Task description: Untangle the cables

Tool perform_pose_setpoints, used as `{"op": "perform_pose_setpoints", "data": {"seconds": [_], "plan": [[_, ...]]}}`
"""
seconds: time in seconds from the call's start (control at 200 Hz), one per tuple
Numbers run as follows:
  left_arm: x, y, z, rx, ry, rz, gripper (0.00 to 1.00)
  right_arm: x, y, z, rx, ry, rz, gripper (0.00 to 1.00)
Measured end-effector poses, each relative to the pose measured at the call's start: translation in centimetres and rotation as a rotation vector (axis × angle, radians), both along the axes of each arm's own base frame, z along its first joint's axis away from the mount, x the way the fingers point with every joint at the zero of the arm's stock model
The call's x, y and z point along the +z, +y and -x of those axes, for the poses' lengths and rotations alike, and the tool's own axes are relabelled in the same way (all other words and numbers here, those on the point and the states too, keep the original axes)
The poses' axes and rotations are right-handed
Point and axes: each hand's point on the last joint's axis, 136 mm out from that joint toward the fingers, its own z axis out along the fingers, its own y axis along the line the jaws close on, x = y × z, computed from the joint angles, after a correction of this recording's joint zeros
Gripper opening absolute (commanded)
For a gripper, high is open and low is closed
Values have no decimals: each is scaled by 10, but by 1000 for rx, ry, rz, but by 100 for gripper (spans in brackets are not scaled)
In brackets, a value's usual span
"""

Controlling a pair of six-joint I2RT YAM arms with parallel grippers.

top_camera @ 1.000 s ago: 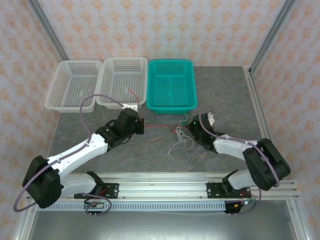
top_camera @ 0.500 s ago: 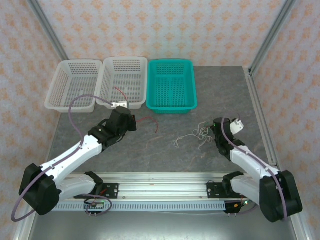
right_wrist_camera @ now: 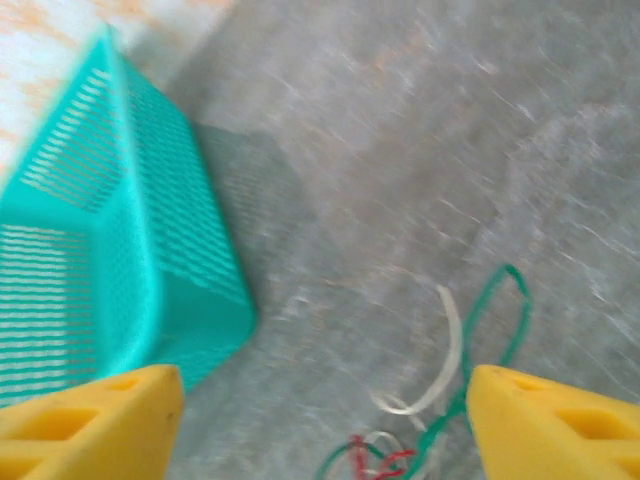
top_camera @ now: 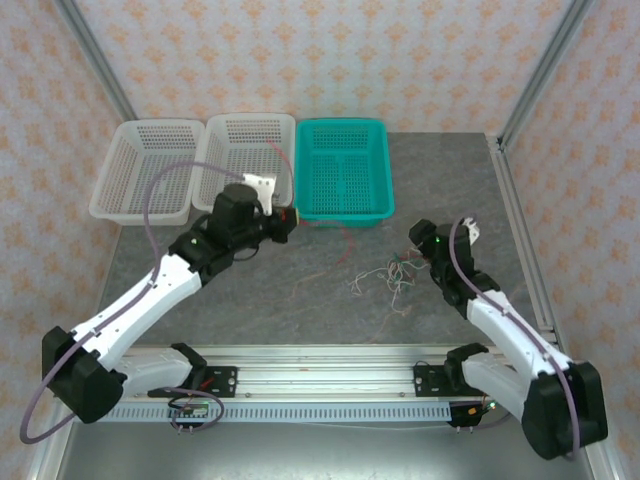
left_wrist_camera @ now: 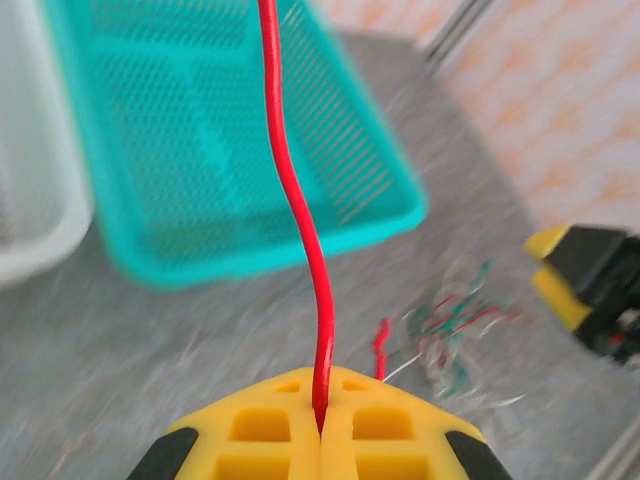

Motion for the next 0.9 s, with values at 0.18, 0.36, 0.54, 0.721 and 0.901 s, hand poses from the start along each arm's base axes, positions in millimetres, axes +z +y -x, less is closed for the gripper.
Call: {"op": "perform_pose_setpoints", "data": {"seconds": [0.18, 0.36, 0.54, 0.721, 0.901], "plan": [[72, -22, -46, -16, -150, 2, 0, 63, -3, 8, 12, -185, -17, 87], [67, -56, -142, -41, -150, -39, 0, 86, -4, 12, 29, -232, 9, 87], [-11, -76, -211, -83, -17, -153, 0, 80, -4, 16, 45, -200, 39, 87], [-102, -83, -221, -146, 148, -272, 24, 78, -4, 16, 51, -194, 53, 87], [-113, -81, -214, -163, 188, -300, 89, 75, -3, 15, 53, -183, 54, 88]]}}
